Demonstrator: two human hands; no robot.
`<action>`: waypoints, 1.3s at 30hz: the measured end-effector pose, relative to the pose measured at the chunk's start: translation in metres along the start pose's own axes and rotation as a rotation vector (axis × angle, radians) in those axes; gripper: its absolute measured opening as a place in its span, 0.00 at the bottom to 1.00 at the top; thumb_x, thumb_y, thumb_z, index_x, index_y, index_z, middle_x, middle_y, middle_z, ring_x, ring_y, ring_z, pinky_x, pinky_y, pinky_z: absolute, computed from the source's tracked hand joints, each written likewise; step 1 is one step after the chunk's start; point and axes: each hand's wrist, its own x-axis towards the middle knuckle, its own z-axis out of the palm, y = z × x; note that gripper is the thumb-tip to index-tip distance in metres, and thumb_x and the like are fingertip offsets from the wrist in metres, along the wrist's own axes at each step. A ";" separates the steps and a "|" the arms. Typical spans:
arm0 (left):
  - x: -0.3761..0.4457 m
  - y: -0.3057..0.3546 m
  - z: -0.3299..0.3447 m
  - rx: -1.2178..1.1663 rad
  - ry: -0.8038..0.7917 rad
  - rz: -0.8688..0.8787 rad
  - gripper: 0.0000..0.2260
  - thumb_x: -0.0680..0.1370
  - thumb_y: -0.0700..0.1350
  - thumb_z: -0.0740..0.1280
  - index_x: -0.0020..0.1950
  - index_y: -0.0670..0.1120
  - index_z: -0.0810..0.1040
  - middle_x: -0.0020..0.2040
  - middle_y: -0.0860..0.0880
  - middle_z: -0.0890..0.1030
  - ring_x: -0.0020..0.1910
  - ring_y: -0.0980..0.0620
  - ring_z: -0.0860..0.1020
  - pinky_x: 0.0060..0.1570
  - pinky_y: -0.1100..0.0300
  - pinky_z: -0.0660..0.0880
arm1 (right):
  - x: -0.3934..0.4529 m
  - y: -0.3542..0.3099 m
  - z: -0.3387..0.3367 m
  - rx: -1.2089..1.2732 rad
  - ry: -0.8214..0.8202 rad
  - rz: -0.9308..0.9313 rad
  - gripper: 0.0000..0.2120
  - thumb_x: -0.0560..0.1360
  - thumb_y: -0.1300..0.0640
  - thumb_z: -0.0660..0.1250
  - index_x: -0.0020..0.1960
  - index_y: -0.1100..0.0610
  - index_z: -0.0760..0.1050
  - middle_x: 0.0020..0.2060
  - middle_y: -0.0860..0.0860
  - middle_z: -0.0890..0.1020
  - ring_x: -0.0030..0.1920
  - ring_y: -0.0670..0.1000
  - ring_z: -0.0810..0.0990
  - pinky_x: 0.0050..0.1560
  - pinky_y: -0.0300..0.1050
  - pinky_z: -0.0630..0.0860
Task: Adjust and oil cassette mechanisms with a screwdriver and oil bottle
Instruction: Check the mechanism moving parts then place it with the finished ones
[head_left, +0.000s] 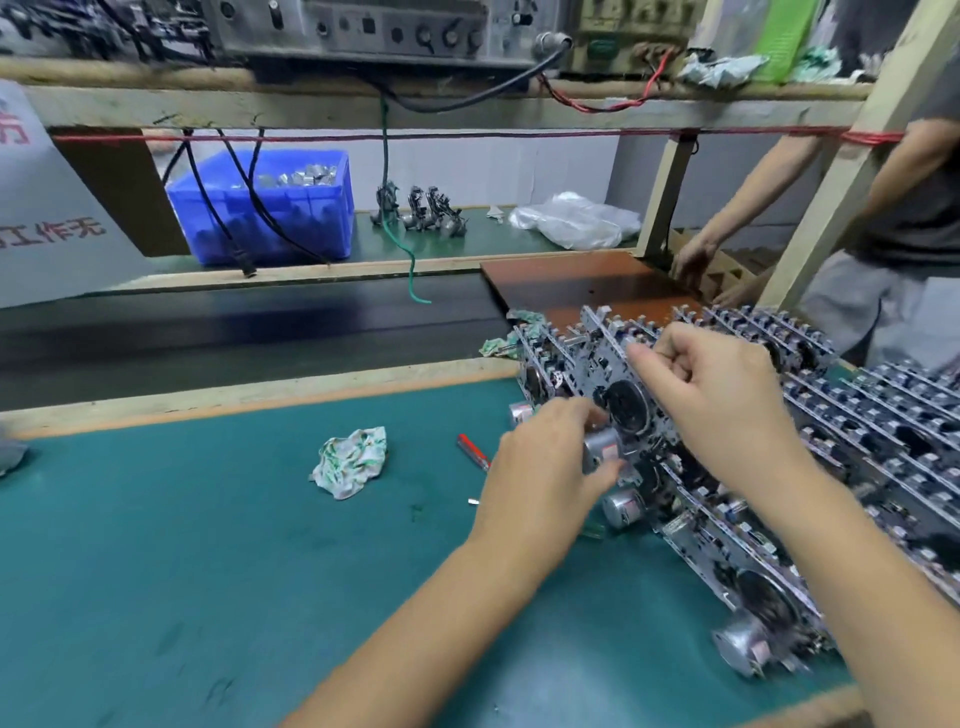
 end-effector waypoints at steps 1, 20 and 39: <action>0.000 0.000 0.004 0.010 0.002 -0.018 0.10 0.75 0.46 0.69 0.56 0.49 0.76 0.52 0.53 0.79 0.45 0.51 0.77 0.51 0.53 0.71 | -0.001 0.002 0.003 -0.010 0.003 0.014 0.21 0.77 0.53 0.65 0.28 0.55 0.62 0.21 0.48 0.66 0.25 0.48 0.64 0.31 0.38 0.61; -0.012 -0.028 0.031 0.251 -0.113 -0.160 0.08 0.77 0.45 0.60 0.53 0.45 0.75 0.51 0.47 0.80 0.50 0.43 0.77 0.48 0.52 0.71 | -0.009 0.009 0.050 -0.278 -0.219 0.107 0.20 0.80 0.51 0.58 0.31 0.54 0.60 0.25 0.48 0.67 0.27 0.48 0.65 0.28 0.44 0.58; -0.044 -0.047 0.000 0.256 -0.050 -0.170 0.10 0.76 0.50 0.63 0.56 0.50 0.76 0.51 0.53 0.79 0.50 0.49 0.76 0.48 0.57 0.70 | -0.017 -0.005 0.076 -0.062 -0.327 0.134 0.20 0.78 0.49 0.62 0.30 0.56 0.63 0.24 0.49 0.68 0.29 0.51 0.67 0.31 0.44 0.59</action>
